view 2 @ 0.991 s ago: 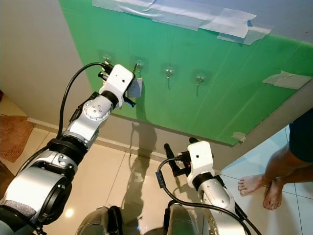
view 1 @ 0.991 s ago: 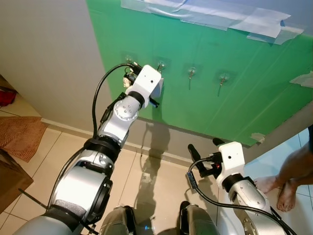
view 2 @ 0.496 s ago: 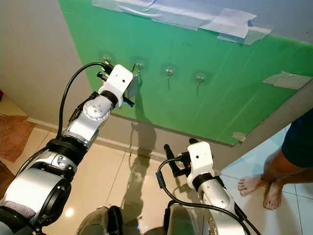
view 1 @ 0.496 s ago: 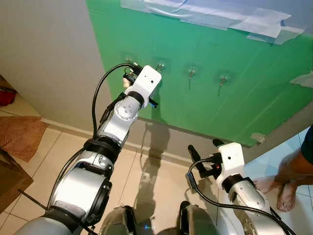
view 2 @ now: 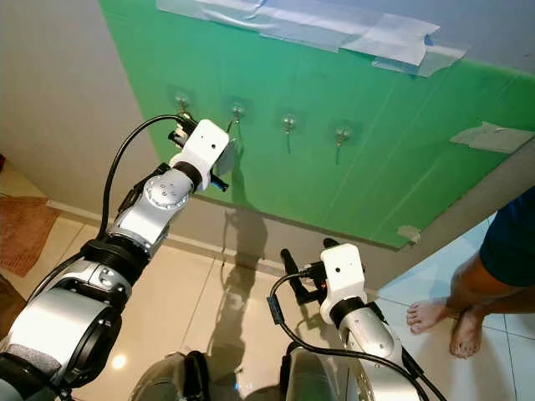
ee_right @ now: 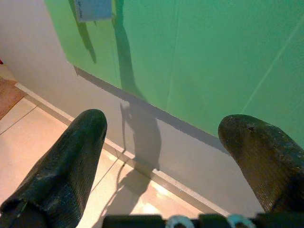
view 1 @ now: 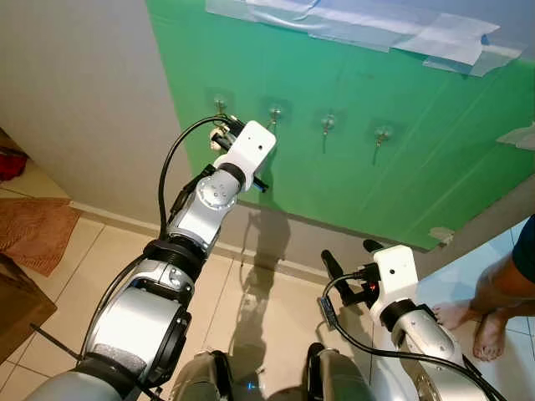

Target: Hang keys on a hook

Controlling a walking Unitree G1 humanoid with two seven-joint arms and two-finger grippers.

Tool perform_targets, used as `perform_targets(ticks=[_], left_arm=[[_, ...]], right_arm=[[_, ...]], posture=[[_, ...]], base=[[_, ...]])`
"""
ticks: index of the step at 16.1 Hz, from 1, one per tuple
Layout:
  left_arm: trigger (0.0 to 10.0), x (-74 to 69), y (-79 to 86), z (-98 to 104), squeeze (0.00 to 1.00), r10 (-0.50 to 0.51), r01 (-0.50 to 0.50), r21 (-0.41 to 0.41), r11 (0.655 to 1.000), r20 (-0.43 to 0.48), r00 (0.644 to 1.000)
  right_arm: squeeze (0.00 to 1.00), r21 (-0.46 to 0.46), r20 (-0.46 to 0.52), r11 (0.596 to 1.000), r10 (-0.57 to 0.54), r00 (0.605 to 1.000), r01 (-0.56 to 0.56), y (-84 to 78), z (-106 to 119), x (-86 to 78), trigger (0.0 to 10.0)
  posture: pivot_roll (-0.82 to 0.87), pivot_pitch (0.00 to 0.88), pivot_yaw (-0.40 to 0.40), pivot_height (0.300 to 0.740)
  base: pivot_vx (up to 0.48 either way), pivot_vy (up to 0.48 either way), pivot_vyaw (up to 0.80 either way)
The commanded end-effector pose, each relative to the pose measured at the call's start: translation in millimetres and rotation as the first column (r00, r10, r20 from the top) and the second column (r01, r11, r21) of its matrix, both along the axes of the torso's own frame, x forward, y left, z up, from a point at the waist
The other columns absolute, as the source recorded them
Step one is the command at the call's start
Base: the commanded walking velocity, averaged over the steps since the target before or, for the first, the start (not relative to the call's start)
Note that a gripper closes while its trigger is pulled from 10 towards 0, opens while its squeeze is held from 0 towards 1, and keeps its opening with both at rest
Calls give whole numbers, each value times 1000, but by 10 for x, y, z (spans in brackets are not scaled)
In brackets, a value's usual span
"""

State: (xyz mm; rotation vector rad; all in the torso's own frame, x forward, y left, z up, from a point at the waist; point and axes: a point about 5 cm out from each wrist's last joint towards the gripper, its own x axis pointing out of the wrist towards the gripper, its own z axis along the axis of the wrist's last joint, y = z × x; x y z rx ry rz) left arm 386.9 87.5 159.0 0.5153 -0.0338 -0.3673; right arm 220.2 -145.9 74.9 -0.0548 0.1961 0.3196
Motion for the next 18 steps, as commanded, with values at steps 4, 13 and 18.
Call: perform_targets(ticks=[4, 13, 18], left_arm=[[0, -6, -27, -31, 0, -24, 24, 43, 999, -16, 1000], [0, -53, 29, -16, 0, 110, -109, -47, 993, 21, 994], [0, -9, 134, 66, 0, 166, -163, -73, 984, 29, 986]], right_arm=[[0, 4, -1, 1000, -8, 1000, 8, -12, 13, -47, 10000], [0, 7, -6, 1000, -3, 1000, 3, -11, 33, -55, 10000], [0, 6, -9, 1000, 3, 1000, -3, 10, 29, -85, 10000]], posture=[[-260, 189, 9, 710], [-257, 199, 6, 710], [-256, 200, 6, 710]], base=[[0, 0, 0], [0, 0, 0], [0, 0, 0]])
